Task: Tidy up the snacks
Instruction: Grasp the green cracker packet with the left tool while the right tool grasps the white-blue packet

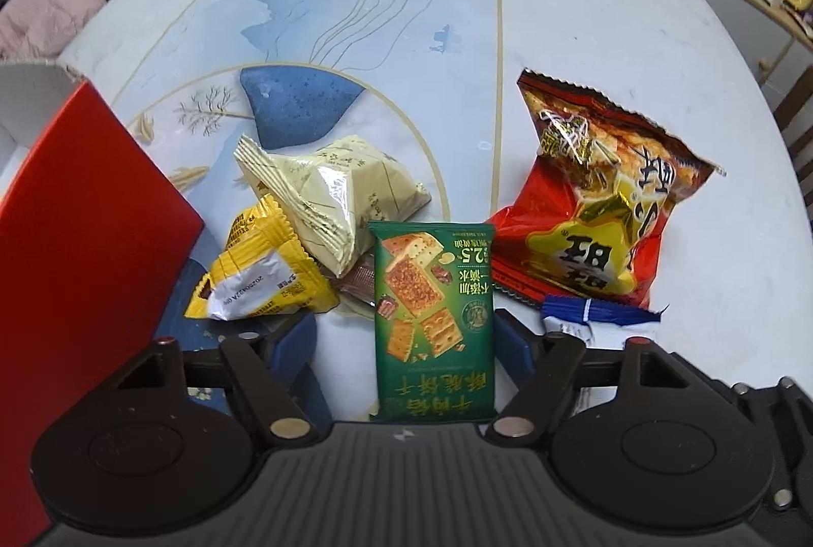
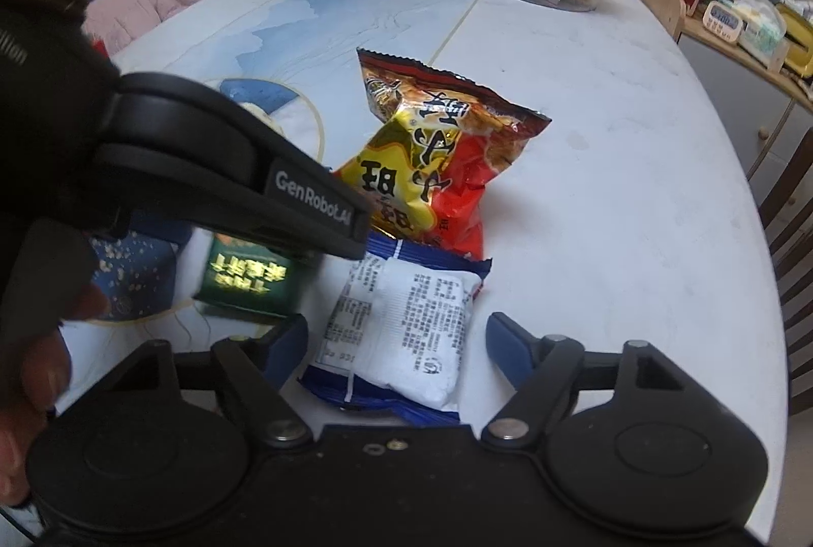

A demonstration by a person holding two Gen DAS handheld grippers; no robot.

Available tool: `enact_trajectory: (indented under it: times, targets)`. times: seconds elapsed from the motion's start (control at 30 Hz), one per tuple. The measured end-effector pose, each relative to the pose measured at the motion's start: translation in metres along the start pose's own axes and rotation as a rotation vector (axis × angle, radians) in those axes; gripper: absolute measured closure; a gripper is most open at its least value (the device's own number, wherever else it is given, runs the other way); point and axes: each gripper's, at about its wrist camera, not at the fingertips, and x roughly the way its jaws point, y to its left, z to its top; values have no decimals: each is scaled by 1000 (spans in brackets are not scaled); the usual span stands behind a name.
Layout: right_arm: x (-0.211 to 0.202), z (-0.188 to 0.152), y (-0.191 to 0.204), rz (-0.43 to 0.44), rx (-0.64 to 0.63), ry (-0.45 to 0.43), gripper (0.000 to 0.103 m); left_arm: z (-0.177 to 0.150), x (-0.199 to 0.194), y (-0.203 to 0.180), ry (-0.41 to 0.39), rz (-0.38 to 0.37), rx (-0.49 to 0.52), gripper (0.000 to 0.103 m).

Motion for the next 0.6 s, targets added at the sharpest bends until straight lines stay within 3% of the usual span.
enact_trajectory:
  times: [0.17, 0.37, 0.6]
  targets:
    - [-3, -2, 2, 0, 3, -3, 43, -4, -6, 0, -11, -13, 35, 57]
    - [-8, -4, -3, 1, 36, -6, 52, -14, -11, 16, -6, -44, 25, 57]
    - [-19, -14, -7, 9, 74, 5, 53, -30, -27, 38, 10, -81, -2, 58]
